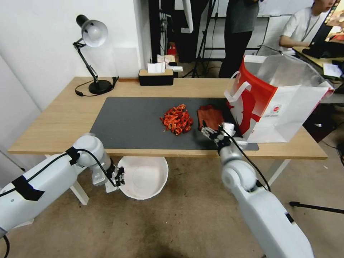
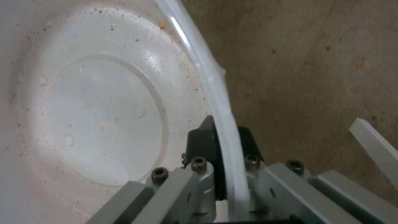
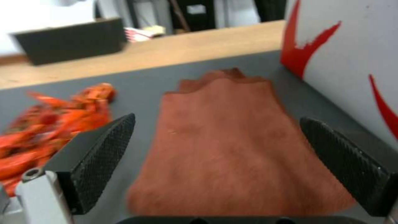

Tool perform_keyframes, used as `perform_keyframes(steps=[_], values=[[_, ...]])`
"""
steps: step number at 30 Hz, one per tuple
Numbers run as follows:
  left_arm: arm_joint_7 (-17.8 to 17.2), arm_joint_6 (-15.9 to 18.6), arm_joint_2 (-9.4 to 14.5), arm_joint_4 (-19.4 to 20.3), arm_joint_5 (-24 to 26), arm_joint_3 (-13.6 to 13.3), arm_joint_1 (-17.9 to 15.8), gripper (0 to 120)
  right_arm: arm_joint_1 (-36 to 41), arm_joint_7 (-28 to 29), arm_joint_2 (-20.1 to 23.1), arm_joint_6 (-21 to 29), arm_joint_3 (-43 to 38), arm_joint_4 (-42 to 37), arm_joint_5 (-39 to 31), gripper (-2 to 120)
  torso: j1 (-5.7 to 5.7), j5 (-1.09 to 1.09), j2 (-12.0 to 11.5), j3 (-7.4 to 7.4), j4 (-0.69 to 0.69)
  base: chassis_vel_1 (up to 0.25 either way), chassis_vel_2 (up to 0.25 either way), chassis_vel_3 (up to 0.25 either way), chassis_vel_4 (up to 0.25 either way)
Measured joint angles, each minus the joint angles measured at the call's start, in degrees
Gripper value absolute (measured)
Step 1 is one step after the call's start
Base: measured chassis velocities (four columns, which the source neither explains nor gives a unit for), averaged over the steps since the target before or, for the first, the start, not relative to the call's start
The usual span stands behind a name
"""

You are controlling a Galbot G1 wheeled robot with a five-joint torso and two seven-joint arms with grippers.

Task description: Sweep shrimp from table into container with towel, then put container into takeout bag.

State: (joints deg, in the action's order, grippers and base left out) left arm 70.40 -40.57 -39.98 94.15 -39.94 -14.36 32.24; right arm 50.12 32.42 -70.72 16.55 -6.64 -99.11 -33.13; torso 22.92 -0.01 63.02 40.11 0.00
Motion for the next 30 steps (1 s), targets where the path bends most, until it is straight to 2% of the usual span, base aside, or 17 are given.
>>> perform_keyframes(steps=[2,6,12,25,30], values=[[0.0,-0.2,-0.3,-0.3,0.1,0.0,-0.3,0,-2.5,3.8,-0.4,2.2,1.5,1.8,-0.4,100,0.0,0.01,0.0,0.0,-0.01,0.0,0.0,0.0,0.0],[-0.1,-0.3,-0.6,-0.8,0.2,0.0,-0.5,0,-5.1,6.1,-0.5,3.8,3.0,4.0,-2.1,100,0.0,0.01,0.0,0.0,-0.01,0.0,0.0,0.0,0.0],[-1.2,-1.4,-0.9,-2.0,0.1,0.0,-0.9,0,-8.2,8.2,-0.1,6.4,4.7,6.8,-4.2,100,0.0,0.02,0.0,0.0,0.0,0.0,0.0,0.0,0.0],[-2.1,-1.8,-1.0,-1.6,1.3,-0.1,-0.7,0,-13.1,10.1,-0.3,10.3,6.9,11.9,-9.1,100,0.0,0.0,0.0,0.0,0.0,0.0,0.0,0.0,0.0],[-2.1,-2.0,-0.9,-1.6,1.6,0.1,-1.3,0,-13.3,11.1,-0.3,10.6,7.2,11.9,-12.0,88,-0.02,-0.02,0.0,-0.03,-0.04,0.0,0.0,0.0,0.0]])
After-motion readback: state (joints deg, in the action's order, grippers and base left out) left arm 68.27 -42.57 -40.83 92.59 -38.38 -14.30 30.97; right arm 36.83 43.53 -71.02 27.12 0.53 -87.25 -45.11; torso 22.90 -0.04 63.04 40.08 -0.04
